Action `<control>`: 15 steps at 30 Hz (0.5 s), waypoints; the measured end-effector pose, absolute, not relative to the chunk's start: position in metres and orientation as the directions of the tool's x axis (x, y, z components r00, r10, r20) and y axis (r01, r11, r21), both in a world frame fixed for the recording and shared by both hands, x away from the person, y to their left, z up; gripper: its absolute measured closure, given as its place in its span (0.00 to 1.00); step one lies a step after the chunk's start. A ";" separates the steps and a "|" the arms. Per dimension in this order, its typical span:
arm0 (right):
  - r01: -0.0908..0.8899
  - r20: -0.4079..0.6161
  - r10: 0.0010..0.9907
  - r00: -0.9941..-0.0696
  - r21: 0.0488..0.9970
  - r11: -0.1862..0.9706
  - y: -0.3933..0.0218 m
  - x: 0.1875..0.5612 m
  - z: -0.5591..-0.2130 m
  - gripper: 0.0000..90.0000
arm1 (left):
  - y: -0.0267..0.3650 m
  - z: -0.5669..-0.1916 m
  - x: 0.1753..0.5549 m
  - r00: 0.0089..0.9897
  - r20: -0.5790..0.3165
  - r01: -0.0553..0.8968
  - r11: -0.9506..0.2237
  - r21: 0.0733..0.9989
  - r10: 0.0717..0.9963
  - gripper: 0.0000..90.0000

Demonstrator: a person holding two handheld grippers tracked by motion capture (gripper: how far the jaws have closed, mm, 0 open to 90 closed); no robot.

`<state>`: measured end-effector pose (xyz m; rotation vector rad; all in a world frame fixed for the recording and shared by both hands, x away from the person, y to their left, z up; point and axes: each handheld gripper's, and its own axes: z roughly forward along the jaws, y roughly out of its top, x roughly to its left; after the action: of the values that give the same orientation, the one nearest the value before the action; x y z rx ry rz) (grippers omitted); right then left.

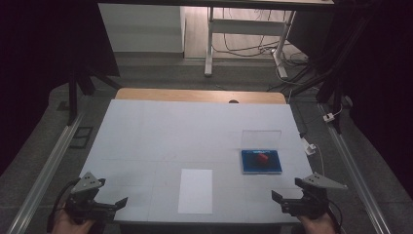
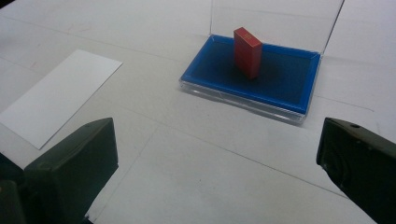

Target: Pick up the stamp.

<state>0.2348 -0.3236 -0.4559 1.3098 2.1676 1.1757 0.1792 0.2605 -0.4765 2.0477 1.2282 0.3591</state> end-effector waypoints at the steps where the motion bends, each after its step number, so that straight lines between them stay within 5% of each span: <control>1: 0.562 0.117 0.850 -0.513 0.795 0.229 -0.324 0.235 -0.456 0.00 | 0.260 -0.477 0.180 0.510 -0.118 0.657 -0.297 0.693 0.852 0.00; 15: 0.584 0.147 0.830 -0.538 0.775 0.241 -0.323 0.239 -0.457 0.00 | 0.257 -0.478 0.180 0.519 -0.111 0.668 -0.320 0.672 0.848 0.01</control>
<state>0.2391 -0.3234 -0.4569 1.3142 2.2240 1.1866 0.1801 0.2569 -0.4781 2.0853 1.2291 0.3426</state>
